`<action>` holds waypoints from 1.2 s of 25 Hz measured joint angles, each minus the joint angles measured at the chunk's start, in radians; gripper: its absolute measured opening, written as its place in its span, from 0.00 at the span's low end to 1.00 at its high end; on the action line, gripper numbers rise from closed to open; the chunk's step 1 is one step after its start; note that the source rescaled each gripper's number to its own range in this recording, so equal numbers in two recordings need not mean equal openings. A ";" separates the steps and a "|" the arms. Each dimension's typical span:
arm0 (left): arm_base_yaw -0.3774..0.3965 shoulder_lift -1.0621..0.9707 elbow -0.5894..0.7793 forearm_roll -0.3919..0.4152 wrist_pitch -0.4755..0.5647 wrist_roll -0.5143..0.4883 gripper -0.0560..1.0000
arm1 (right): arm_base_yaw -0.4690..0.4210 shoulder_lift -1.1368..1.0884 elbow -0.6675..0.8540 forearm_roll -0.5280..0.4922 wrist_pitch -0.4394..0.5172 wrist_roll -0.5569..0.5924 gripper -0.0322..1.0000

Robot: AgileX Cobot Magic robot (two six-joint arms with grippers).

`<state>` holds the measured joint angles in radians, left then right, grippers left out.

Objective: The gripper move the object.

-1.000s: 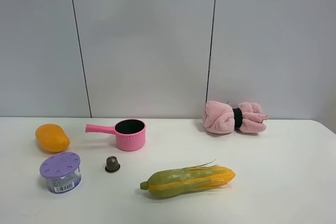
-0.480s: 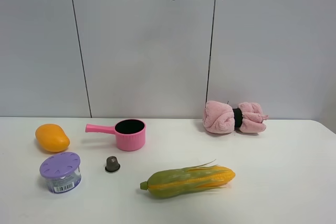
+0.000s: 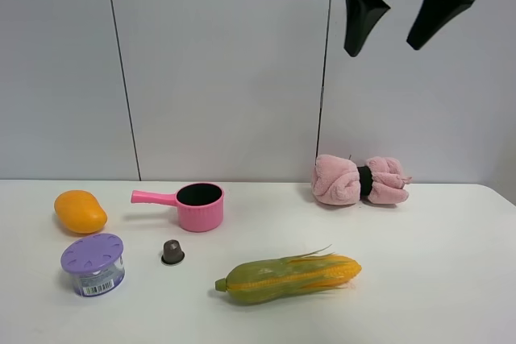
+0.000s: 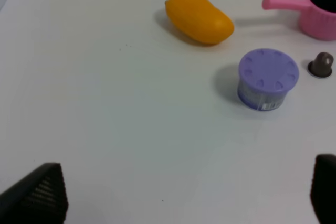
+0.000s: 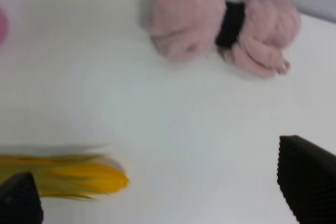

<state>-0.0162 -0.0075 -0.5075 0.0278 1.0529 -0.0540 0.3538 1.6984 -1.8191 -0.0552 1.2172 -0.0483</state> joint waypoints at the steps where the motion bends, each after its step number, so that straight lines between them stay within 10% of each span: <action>1: 0.000 0.000 0.000 0.000 0.000 0.000 1.00 | -0.022 -0.018 0.023 0.000 0.000 0.000 1.00; 19: 0.000 0.000 0.000 0.000 0.000 0.000 1.00 | -0.527 -0.562 0.626 0.029 0.000 0.034 1.00; 30: 0.000 0.000 0.000 0.000 0.000 0.000 1.00 | -0.562 -0.996 0.976 0.072 -0.041 0.034 1.00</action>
<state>-0.0162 -0.0075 -0.5075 0.0278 1.0529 -0.0540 -0.2085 0.7026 -0.8434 0.0169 1.1763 -0.0140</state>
